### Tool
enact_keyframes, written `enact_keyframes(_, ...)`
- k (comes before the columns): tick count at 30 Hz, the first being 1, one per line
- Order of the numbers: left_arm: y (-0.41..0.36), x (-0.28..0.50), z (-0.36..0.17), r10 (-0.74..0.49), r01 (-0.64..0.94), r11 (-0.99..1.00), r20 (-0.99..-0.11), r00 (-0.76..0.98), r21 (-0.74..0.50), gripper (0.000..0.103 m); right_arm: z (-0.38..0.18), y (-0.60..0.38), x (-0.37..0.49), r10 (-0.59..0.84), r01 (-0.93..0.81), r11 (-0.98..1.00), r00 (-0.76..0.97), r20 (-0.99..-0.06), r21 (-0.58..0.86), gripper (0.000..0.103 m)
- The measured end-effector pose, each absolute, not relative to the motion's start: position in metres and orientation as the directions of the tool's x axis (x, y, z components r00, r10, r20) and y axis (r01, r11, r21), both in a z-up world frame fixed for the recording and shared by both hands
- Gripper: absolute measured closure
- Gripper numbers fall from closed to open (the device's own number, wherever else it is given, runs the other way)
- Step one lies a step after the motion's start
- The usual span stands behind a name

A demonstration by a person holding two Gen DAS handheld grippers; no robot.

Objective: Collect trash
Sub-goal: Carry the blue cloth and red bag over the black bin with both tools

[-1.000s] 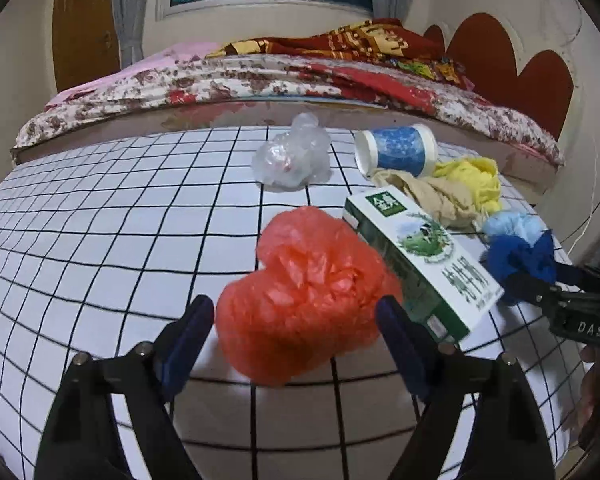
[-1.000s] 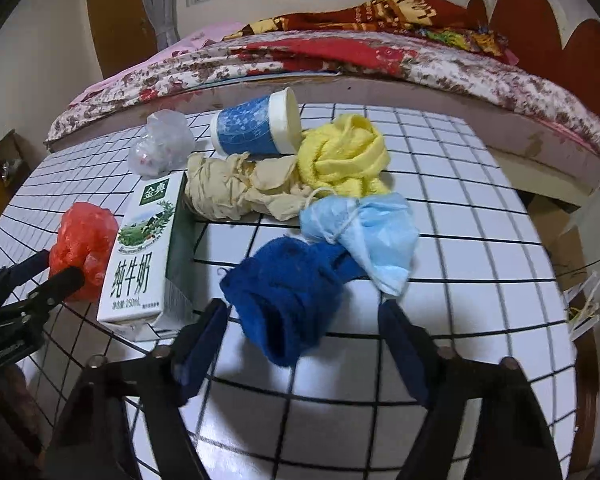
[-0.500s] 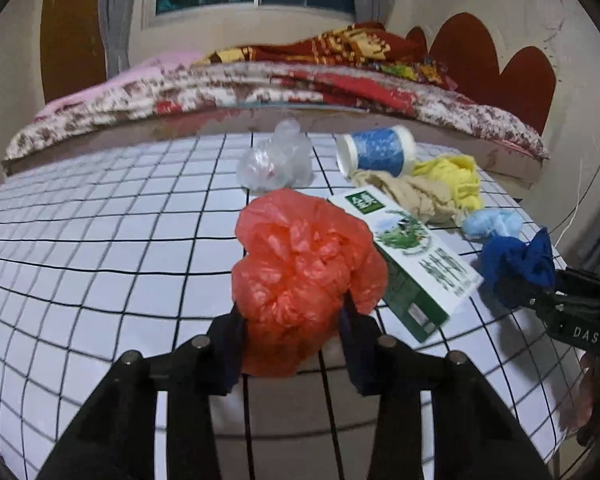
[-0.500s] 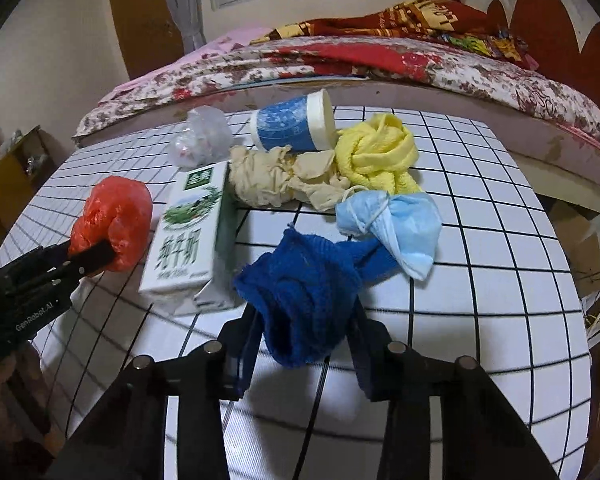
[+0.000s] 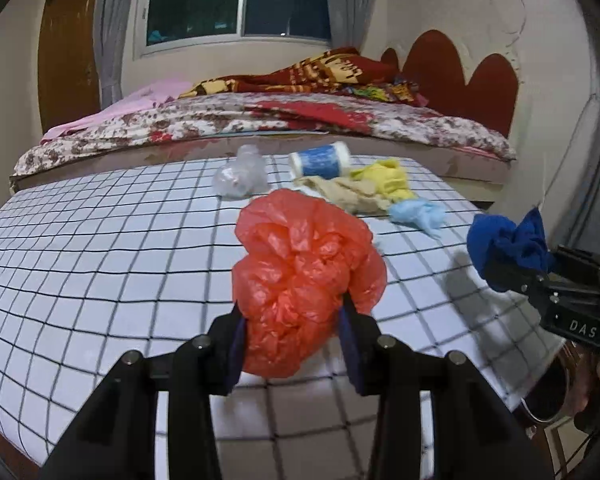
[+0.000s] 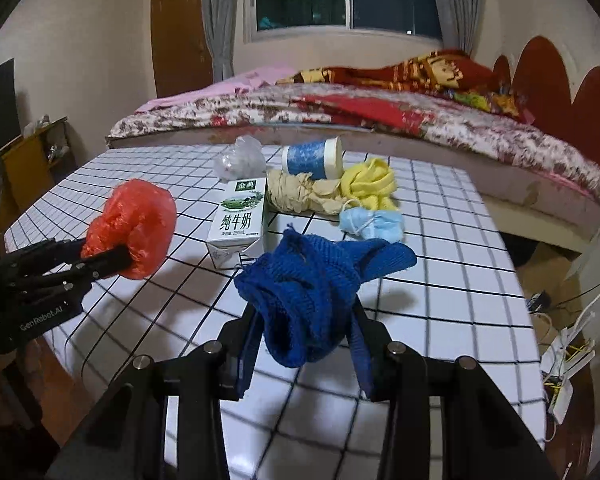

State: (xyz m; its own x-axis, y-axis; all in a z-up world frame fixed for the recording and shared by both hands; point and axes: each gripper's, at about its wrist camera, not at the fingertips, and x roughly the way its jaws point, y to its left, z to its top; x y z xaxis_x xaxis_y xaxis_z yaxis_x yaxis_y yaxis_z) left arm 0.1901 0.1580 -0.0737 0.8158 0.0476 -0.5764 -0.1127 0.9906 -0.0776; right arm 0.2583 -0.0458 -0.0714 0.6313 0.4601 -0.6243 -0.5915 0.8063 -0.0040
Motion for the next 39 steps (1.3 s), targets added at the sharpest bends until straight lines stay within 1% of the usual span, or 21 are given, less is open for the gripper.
enact_keyframes(4, 0.133, 0.176, -0.069, 0.032, -0.081, 0.995, -0.55, 0.835, -0.064, 0.062, -0.064, -0.065, 0.239, 0.456, -0.585, 0.811, 0.664, -0.593, -0.031, 0.061)
enact_keyframes(8, 0.112, 0.171, -0.071, 0.008, -0.051, 0.997, -0.549, 0.836, -0.063, 0.062, -0.063, -0.085, 0.222, 0.445, -0.574, 0.818, 0.687, -0.574, -0.052, 0.061)
enact_keyframes(13, 0.093, 0.167, -0.069, -0.014, -0.029, 0.997, -0.544, 0.839, -0.07, 0.062, -0.061, -0.106, 0.212, 0.441, -0.549, 0.835, 0.701, -0.561, -0.029, 0.061)
enact_keyframes(18, 0.07, 0.167, -0.067, -0.034, 0.009, 0.999, -0.546, 0.837, -0.049, 0.062, -0.059, -0.124, 0.204, 0.424, -0.528, 0.848, 0.723, -0.545, -0.041, 0.061)
enact_keyframes(29, 0.019, 0.166, -0.064, -0.106, 0.101, 0.994, -0.537, 0.837, -0.038, 0.062, -0.052, -0.177, 0.194, 0.374, -0.45, 0.892, 0.77, -0.518, -0.025, 0.061)
enact_keyframes(39, -0.024, 0.167, -0.064, -0.174, 0.184, 0.982, -0.539, 0.824, -0.034, 0.062, -0.055, -0.216, 0.188, 0.325, -0.394, 0.919, 0.79, -0.52, -0.025, 0.061)
